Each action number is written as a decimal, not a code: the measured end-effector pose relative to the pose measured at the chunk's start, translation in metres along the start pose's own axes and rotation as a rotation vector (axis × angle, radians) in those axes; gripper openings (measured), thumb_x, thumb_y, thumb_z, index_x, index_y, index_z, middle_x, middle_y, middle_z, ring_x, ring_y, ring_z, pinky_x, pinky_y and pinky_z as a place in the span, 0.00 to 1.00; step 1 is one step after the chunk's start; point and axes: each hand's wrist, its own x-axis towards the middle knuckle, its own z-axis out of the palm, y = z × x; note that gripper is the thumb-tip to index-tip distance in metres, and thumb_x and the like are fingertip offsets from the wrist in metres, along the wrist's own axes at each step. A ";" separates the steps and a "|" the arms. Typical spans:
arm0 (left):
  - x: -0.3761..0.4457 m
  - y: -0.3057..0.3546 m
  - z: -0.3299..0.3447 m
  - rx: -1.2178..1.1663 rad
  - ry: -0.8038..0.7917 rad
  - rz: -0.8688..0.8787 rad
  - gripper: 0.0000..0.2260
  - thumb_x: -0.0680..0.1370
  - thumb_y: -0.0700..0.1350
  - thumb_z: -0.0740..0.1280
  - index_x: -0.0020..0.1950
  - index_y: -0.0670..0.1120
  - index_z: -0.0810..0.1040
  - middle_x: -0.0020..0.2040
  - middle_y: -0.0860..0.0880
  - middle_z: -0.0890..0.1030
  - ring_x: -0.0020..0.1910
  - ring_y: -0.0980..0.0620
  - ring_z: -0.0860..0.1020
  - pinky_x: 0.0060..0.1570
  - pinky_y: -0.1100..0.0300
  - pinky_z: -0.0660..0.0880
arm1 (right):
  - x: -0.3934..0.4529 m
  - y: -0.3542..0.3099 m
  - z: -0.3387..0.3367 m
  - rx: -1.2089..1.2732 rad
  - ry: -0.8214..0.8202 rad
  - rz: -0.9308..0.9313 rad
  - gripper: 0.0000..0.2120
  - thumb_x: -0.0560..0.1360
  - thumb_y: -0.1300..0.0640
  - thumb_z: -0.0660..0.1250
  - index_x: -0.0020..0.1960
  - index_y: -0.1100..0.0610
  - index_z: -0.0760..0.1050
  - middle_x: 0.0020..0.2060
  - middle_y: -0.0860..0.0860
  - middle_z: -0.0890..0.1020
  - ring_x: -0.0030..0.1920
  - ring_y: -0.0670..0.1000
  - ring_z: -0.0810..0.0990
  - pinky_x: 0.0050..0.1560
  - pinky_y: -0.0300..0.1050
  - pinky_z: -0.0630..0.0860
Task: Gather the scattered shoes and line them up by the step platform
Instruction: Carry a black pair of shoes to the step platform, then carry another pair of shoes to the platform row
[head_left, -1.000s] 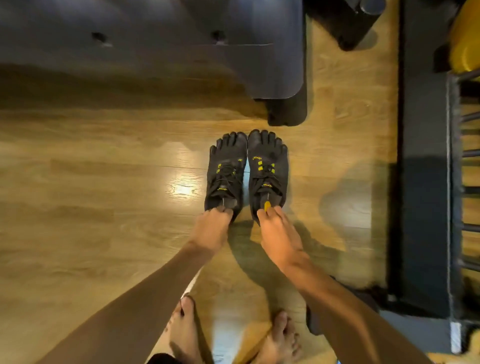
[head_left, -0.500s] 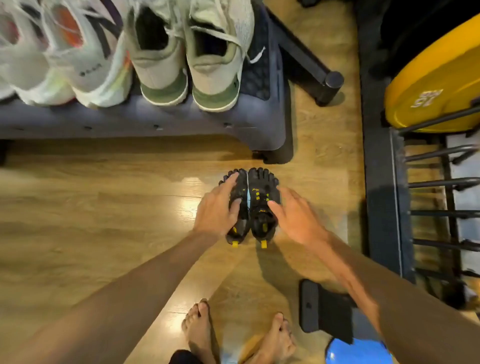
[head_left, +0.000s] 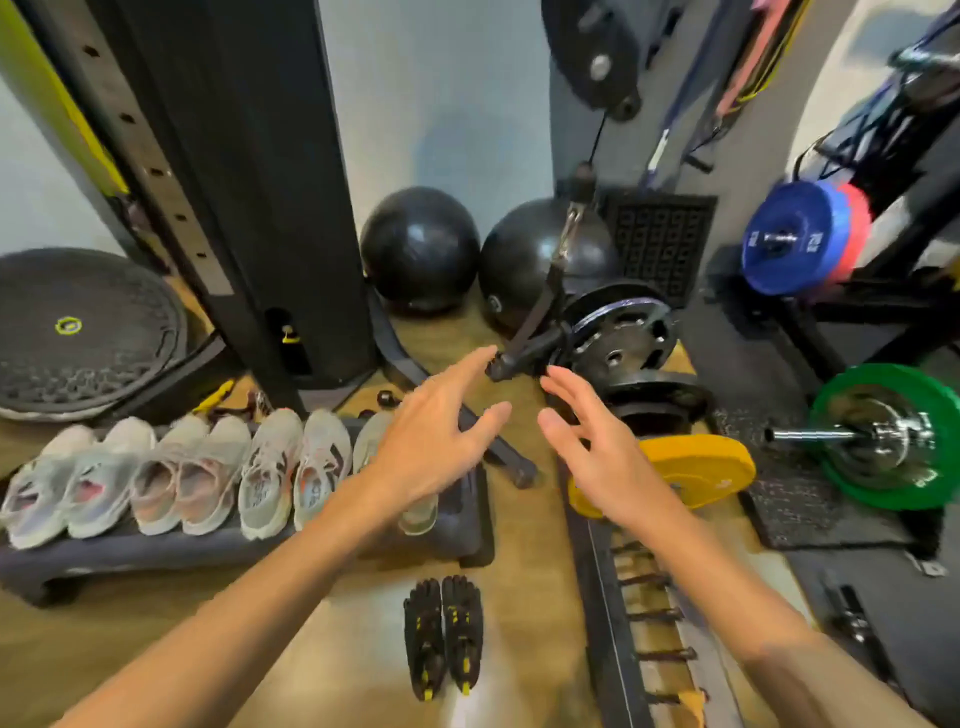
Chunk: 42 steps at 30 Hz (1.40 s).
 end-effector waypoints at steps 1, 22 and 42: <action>0.001 0.027 -0.026 -0.007 -0.001 0.060 0.27 0.78 0.57 0.62 0.76 0.54 0.61 0.72 0.53 0.70 0.71 0.54 0.67 0.67 0.49 0.67 | -0.012 -0.029 -0.021 -0.012 0.035 -0.014 0.34 0.72 0.30 0.55 0.75 0.40 0.58 0.70 0.34 0.67 0.69 0.38 0.68 0.68 0.44 0.69; -0.119 0.398 -0.093 -0.415 -0.395 0.963 0.25 0.78 0.47 0.67 0.74 0.57 0.64 0.69 0.61 0.71 0.68 0.65 0.68 0.65 0.55 0.71 | -0.395 -0.254 -0.191 -0.523 0.781 0.096 0.24 0.81 0.45 0.55 0.76 0.43 0.57 0.75 0.40 0.63 0.73 0.37 0.59 0.64 0.22 0.55; -0.624 0.748 0.124 -0.904 -1.142 1.488 0.26 0.76 0.53 0.66 0.73 0.55 0.65 0.68 0.61 0.73 0.65 0.65 0.71 0.61 0.54 0.74 | -1.016 -0.318 -0.146 -0.783 1.409 0.871 0.29 0.79 0.35 0.51 0.77 0.44 0.56 0.75 0.37 0.62 0.73 0.36 0.59 0.72 0.48 0.63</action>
